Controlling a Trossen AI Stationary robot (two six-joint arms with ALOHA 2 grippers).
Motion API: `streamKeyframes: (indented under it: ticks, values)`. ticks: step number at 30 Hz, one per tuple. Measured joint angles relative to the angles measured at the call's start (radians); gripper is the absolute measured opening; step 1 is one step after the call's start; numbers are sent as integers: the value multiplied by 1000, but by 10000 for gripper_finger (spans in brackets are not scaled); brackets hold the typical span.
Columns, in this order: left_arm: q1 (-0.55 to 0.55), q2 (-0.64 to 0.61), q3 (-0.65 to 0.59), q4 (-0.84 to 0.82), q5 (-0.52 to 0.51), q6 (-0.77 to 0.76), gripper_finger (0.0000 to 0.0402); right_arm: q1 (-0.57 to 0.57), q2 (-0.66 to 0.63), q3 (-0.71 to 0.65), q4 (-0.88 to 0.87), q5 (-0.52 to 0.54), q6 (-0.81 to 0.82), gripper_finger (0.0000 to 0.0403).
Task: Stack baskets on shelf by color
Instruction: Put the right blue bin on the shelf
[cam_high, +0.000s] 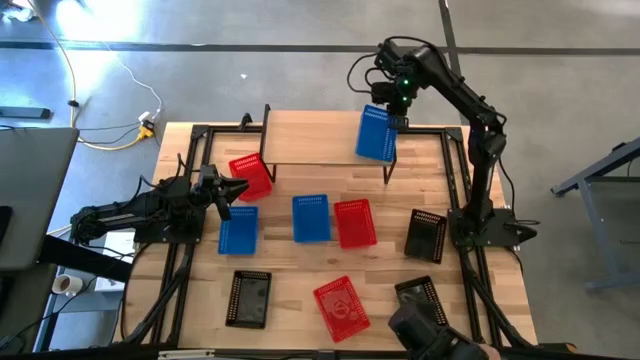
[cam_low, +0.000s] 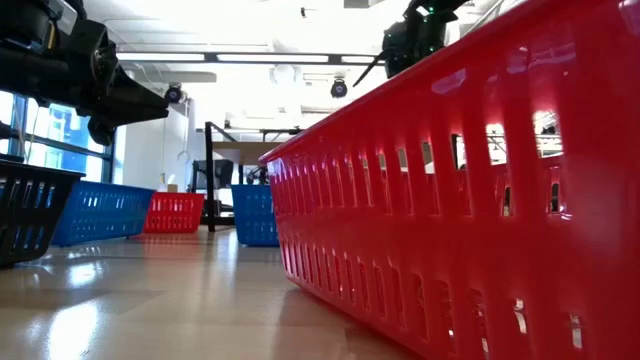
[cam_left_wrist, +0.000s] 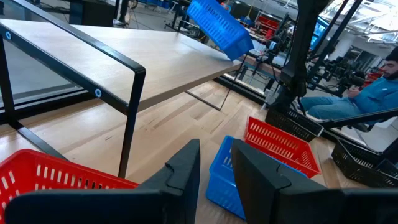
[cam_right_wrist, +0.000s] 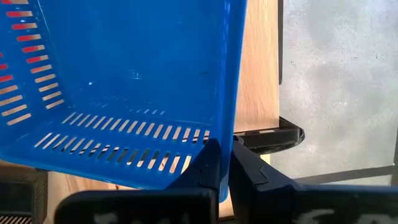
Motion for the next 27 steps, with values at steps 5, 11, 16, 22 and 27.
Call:
streamKeyframes:
  ticks: [5, 11, 16, 22, 27]
  values:
    - [0, 0, 0, 0, 0, 0, 82, 22, 0, 0, 17, 38, -3, 17]
    - [0, 0, 0, 0, 0, 0, 82, 40, 0, 0, 27, 58, -8, 54]
    - [0, 0, 0, 0, 0, 0, 82, 41, 0, 0, 30, 89, -5, 63]
    - [0, 0, 0, 0, 0, 0, 82, 54, -1, 51, 8, 55, 77, 62]
    - [0, 0, 0, 0, 0, 0, 82, 115, -17, 108, 0, -54, 182, 62]
